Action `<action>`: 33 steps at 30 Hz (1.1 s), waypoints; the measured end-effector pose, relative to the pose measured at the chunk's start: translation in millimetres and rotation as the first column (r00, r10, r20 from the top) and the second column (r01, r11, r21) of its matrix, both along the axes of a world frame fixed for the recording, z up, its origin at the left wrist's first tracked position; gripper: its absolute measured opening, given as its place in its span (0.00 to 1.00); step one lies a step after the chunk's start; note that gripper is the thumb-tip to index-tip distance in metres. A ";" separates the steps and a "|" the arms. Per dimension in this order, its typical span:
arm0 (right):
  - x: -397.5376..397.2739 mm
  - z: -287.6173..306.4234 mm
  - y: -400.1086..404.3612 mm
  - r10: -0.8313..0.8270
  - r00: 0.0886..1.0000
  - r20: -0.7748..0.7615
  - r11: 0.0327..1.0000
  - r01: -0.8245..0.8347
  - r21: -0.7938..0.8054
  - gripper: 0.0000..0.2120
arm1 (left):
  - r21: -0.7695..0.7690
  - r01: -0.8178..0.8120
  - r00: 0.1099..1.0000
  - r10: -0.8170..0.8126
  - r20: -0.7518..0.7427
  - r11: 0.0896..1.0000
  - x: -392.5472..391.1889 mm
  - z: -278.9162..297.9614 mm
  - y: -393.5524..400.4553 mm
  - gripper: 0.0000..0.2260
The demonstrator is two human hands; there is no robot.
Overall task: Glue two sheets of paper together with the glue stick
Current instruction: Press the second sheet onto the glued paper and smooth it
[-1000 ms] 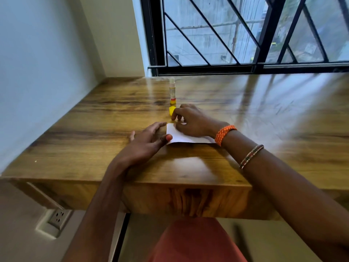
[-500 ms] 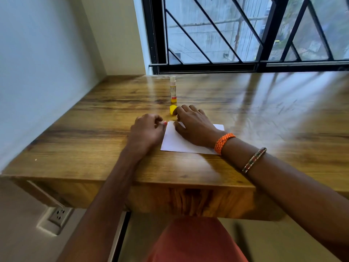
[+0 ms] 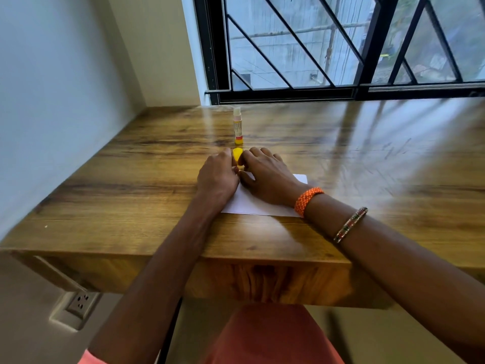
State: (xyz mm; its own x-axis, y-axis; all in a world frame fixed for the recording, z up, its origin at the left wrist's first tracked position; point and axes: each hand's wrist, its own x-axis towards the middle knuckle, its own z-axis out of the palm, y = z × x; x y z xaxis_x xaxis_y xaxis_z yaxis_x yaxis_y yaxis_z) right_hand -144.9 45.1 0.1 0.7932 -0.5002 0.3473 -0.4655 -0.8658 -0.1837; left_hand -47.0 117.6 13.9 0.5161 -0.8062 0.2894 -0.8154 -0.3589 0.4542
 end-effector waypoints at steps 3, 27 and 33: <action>0.9 -1.8 -0.5 -0.005 1.000 0.013 1.000 0.005 -0.001 0.13 | 0.004 0.005 0.998 -0.005 -0.063 1.000 -2.7 1.2 -1.4 0.12; -46.8 76.3 0.5 -0.017 0.990 0.141 0.796 -0.072 0.601 0.08 | -0.455 0.003 0.527 -0.389 -0.756 0.890 -2.7 32.0 26.5 0.13; -95.1 72.3 -10.2 -0.200 0.968 0.152 0.743 0.049 0.667 0.08 | -0.488 -0.116 0.559 -0.349 -0.752 0.865 9.3 28.6 30.9 0.14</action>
State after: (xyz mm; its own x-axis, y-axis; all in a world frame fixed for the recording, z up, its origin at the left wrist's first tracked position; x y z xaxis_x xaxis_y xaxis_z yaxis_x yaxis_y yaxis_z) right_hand -240.0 34.9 72.4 0.6573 -0.7525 0.0406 -0.4475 -0.4331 -0.7824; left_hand -37.7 148.6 42.5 0.6197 -0.7734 0.1337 -0.0413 0.1380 0.9896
